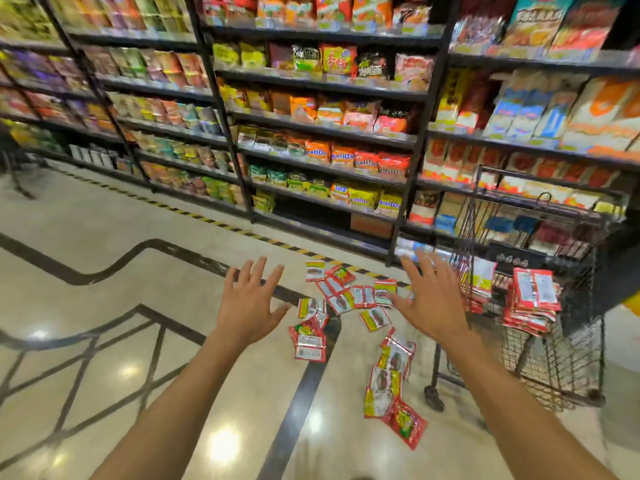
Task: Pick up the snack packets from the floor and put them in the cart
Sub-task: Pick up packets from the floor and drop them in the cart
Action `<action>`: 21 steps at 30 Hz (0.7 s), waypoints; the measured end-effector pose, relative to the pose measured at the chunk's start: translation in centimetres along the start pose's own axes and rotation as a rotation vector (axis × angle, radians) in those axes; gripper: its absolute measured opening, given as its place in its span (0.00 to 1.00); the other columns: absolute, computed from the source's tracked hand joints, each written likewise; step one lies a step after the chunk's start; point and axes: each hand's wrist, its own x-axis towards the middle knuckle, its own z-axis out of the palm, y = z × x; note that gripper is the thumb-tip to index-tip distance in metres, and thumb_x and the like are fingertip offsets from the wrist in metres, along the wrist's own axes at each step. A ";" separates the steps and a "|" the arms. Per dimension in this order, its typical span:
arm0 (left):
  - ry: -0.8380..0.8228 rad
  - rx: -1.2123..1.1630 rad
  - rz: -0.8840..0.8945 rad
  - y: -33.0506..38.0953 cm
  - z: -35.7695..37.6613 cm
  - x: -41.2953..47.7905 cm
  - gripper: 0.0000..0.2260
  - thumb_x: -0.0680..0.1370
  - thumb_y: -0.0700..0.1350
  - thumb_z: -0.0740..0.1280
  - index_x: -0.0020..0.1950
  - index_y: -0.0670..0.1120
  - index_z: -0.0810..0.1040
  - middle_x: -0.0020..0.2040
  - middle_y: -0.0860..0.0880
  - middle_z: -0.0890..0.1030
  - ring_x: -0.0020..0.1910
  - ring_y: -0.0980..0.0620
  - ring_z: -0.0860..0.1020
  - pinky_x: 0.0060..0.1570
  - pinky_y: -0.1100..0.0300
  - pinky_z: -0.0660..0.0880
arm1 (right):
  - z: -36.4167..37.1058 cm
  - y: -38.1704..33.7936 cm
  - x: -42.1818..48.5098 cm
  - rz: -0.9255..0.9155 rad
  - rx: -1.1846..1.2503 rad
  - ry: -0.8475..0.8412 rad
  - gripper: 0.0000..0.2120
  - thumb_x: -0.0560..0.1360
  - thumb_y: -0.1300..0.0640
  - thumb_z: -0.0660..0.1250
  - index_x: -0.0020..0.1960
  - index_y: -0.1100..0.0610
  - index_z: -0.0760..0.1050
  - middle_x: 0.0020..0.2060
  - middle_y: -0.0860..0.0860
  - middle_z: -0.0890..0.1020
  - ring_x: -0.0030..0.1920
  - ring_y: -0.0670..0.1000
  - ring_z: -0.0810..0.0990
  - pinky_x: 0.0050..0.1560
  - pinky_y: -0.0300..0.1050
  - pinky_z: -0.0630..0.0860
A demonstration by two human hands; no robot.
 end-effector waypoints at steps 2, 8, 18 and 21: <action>-0.031 -0.016 0.002 -1.6 1.5 1.6 0.38 0.78 0.72 0.58 0.84 0.58 0.54 0.85 0.45 0.57 0.83 0.39 0.57 0.79 0.35 0.56 | 1.7 -1.7 1.8 -0.008 -0.001 -0.046 0.38 0.77 0.30 0.62 0.79 0.50 0.66 0.79 0.56 0.66 0.78 0.64 0.62 0.76 0.67 0.62; -0.095 -0.031 0.078 -3.5 7.1 10.4 0.37 0.79 0.71 0.57 0.84 0.57 0.53 0.85 0.45 0.54 0.83 0.40 0.55 0.79 0.35 0.55 | 9.6 -3.7 8.7 0.038 0.028 -0.116 0.39 0.76 0.28 0.53 0.80 0.49 0.65 0.80 0.57 0.65 0.79 0.65 0.63 0.77 0.68 0.62; -0.286 0.015 0.325 -2.9 16.1 34.1 0.36 0.81 0.69 0.57 0.84 0.56 0.52 0.86 0.45 0.52 0.84 0.40 0.51 0.80 0.35 0.52 | 23.8 -1.2 25.0 0.262 0.097 -0.140 0.37 0.77 0.29 0.53 0.79 0.49 0.67 0.81 0.56 0.64 0.79 0.63 0.63 0.78 0.66 0.61; -0.289 0.002 0.405 -2.2 17.4 40.3 0.36 0.81 0.68 0.57 0.85 0.56 0.52 0.86 0.45 0.52 0.84 0.40 0.51 0.80 0.36 0.51 | 26.1 -0.3 29.1 0.328 0.103 -0.135 0.37 0.78 0.28 0.52 0.78 0.50 0.68 0.80 0.57 0.66 0.78 0.64 0.64 0.76 0.66 0.63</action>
